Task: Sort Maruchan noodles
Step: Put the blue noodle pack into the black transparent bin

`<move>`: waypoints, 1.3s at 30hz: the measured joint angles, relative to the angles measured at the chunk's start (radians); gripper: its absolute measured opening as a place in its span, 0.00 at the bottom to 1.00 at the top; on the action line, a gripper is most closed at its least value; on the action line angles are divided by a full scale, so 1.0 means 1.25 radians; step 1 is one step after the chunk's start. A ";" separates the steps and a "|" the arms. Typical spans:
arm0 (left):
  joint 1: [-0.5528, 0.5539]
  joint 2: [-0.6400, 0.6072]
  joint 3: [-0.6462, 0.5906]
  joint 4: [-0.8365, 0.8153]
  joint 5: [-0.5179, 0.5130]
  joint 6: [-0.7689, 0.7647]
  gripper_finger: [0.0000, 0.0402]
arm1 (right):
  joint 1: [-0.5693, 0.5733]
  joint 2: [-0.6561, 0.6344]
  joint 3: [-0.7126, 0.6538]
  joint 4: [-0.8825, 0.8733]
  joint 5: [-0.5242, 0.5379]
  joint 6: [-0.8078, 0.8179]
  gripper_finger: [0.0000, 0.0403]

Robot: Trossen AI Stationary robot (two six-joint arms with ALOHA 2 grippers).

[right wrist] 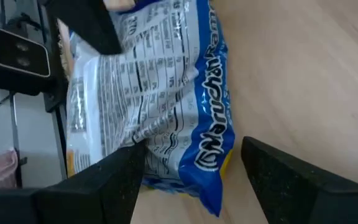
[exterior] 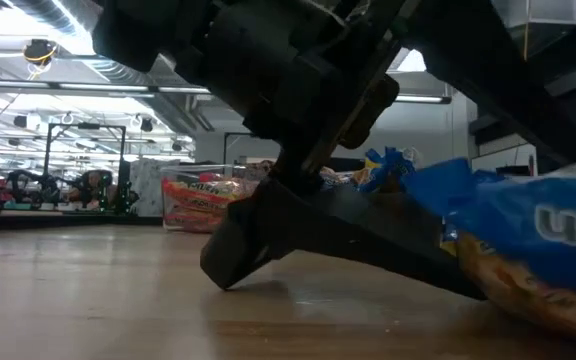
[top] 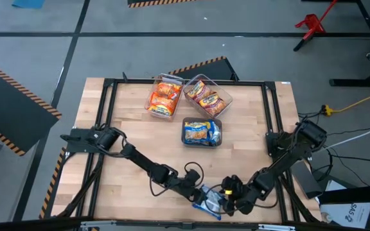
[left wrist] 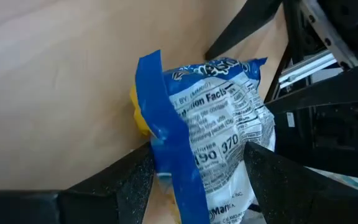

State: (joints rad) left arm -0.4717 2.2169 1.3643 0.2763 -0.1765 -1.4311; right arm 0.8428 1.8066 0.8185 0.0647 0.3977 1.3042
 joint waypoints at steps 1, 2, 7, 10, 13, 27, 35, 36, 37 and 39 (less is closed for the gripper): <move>0.000 0.000 0.000 0.000 0.012 -0.007 0.60 | -0.005 0.000 0.000 0.001 -0.006 -0.002 0.68; 0.000 0.000 0.000 0.001 0.020 -0.013 0.60 | -0.009 0.000 0.000 0.002 -0.008 -0.003 0.68; -0.004 0.000 0.000 0.020 0.032 -0.027 0.60 | -0.010 0.001 0.000 0.001 -0.005 -0.011 0.68; -0.002 0.000 0.000 0.023 0.034 -0.050 0.58 | -0.011 0.002 0.000 -0.002 -0.002 -0.021 0.68; 0.005 0.000 -0.001 0.042 0.039 -0.066 0.51 | -0.011 0.002 0.000 -0.005 0.000 -0.024 0.68; 0.017 -0.012 0.000 0.096 0.081 -0.092 0.22 | -0.011 -0.074 -0.005 -0.121 -0.053 -0.004 0.68; 0.038 -0.014 0.044 0.127 0.159 -0.026 0.18 | 0.027 -0.316 -0.003 -0.290 -0.065 -0.012 0.68; 0.044 -0.014 0.054 0.127 0.165 -0.013 0.16 | 0.036 -0.349 -0.002 -0.321 -0.045 -0.001 0.68; 0.050 -0.015 0.065 0.126 0.173 0.004 0.15 | 0.046 -0.378 -0.002 -0.360 -0.022 0.013 0.68; 0.064 -0.015 0.086 0.118 0.195 0.040 0.12 | 0.067 -0.432 -0.002 -0.418 0.033 0.042 0.68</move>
State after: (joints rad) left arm -0.3920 2.1979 1.4718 0.4233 0.0676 -1.3806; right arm 0.9263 1.2666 0.8154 -0.4572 0.4391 1.3563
